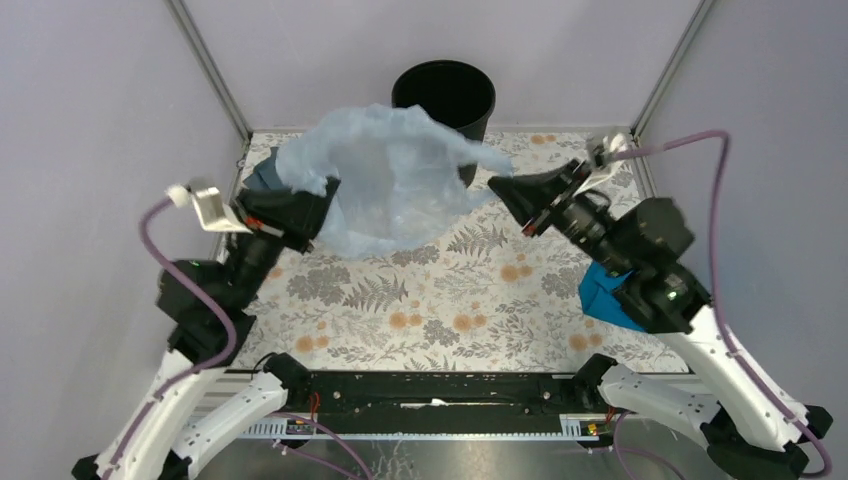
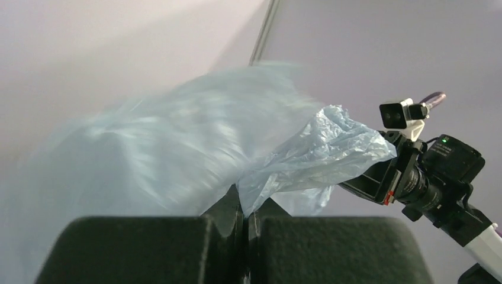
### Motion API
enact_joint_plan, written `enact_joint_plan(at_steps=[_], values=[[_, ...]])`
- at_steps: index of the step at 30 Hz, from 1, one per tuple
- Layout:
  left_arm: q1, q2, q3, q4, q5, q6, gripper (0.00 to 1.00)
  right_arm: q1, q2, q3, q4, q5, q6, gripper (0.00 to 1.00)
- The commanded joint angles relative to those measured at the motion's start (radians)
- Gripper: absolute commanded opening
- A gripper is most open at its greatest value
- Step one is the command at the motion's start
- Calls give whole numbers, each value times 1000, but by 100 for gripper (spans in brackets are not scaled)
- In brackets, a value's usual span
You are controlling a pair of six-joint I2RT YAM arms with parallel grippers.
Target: Put the trash bags into the trash bin
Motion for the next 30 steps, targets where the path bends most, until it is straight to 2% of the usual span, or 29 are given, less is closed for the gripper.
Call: enact_joint_plan(at_steps=[1,4,5,7,9,11,14,16,17,19,21,23,25,26,28,30], values=[[2,-98,-507,-28,-120,-176,0,1,47,-473,-14,179,30,0],[2,-175,-750,-91,-104,-325,0,0,110,-687,68,56,139,0],[2,-203,-775,-90,-90,-348,0,0,105,-719,116,6,165,0],[2,-242,-729,-79,-111,-312,0,0,85,-651,111,-1,151,0],[2,-210,-581,-79,-185,-209,0,0,91,-467,-8,56,78,0],[2,-110,-361,-93,-202,-99,0,0,138,-211,-141,79,-14,0],[2,74,19,-164,-34,6,0,0,185,127,-303,51,-83,0],[2,140,160,-151,127,8,0,0,133,187,-280,10,-82,0],[2,143,161,-115,179,-7,0,1,89,162,-241,-4,-79,0],[2,87,30,3,178,-52,0,0,-11,9,-152,22,-68,0],[2,25,-219,48,27,-124,0,0,-93,-212,-94,99,-38,0],[2,-4,-409,-54,-116,-219,0,0,-124,-486,-1,132,56,0],[2,-10,-565,-166,-182,-299,0,1,-82,-735,145,38,193,0],[3,-15,-633,-168,-193,-339,0,0,-40,-847,233,-45,251,0],[4,-39,-739,-114,-188,-420,0,0,35,-867,299,-127,293,0],[11,-42,-710,-7,-150,-412,0,0,52,-738,223,-92,231,0]])
